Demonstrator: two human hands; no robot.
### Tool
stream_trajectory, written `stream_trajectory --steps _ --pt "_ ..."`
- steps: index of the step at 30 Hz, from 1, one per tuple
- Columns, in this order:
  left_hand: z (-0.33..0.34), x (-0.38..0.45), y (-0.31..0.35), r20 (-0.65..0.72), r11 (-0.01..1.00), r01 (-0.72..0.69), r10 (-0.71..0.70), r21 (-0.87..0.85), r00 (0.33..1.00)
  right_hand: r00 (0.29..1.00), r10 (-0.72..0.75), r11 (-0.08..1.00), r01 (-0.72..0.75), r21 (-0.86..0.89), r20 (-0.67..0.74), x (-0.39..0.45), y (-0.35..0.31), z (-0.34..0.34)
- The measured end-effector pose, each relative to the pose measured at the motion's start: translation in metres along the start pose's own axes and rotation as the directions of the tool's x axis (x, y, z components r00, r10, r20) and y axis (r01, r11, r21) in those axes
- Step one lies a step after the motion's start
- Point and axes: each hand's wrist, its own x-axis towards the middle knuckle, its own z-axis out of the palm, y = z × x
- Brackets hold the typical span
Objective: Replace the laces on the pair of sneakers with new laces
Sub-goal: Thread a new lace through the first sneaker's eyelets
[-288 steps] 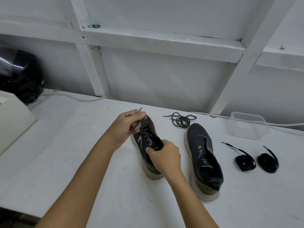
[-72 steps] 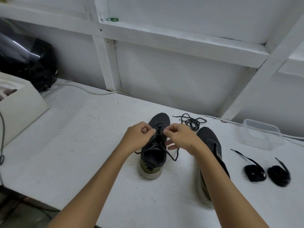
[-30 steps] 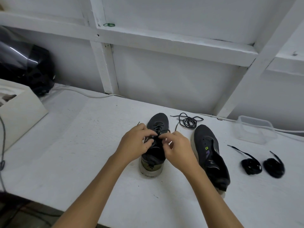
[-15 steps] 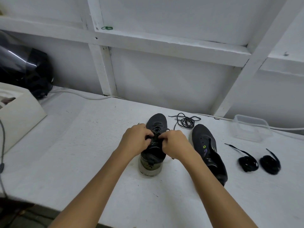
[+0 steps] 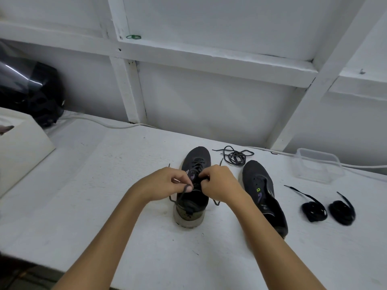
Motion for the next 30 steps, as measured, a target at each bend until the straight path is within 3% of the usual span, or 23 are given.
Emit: stream_trajectory --steps 2,6,13,17,21,23,26,30 --pt "-0.002 0.001 0.0 -0.005 1.0 0.001 -0.001 -0.019 1.0 1.0 0.0 1.0 0.0 -0.002 0.0 0.0 -0.001 -0.001" --pt "0.012 0.008 -0.003 -0.176 0.991 -0.014 0.038 0.131 0.984 1.0 -0.02 0.998 0.019 -0.063 -0.004 0.001 -0.004 -0.001" --pt "0.024 0.013 -0.007 -0.25 0.95 0.015 0.066 0.312 0.966 1.0 -0.015 0.999 0.015 0.049 0.013 -0.002 0.006 0.005" --pt "0.025 0.012 -0.007 -0.323 0.967 0.037 0.049 0.253 0.945 0.994 -0.017 0.976 -0.008 0.219 0.11 -0.008 0.02 -0.003" --pt "0.023 0.007 -0.008 -0.304 0.993 0.039 -0.002 0.115 0.953 0.98 0.032 0.834 -0.135 0.535 0.197 -0.02 0.033 -0.005" --pt "0.021 0.003 -0.004 -0.299 0.997 0.062 -0.047 0.04 0.953 0.99 0.09 0.829 -0.137 0.543 0.112 -0.024 0.03 0.0" --pt "0.023 0.002 0.002 -0.376 0.994 0.106 -0.099 -0.002 0.921 0.976 0.172 0.915 -0.109 0.389 -0.131 -0.029 0.016 0.014" --pt "0.032 0.004 0.006 -0.375 0.978 0.131 -0.061 0.163 0.925 0.958 0.152 0.949 -0.072 0.308 -0.243 -0.025 0.01 0.028"
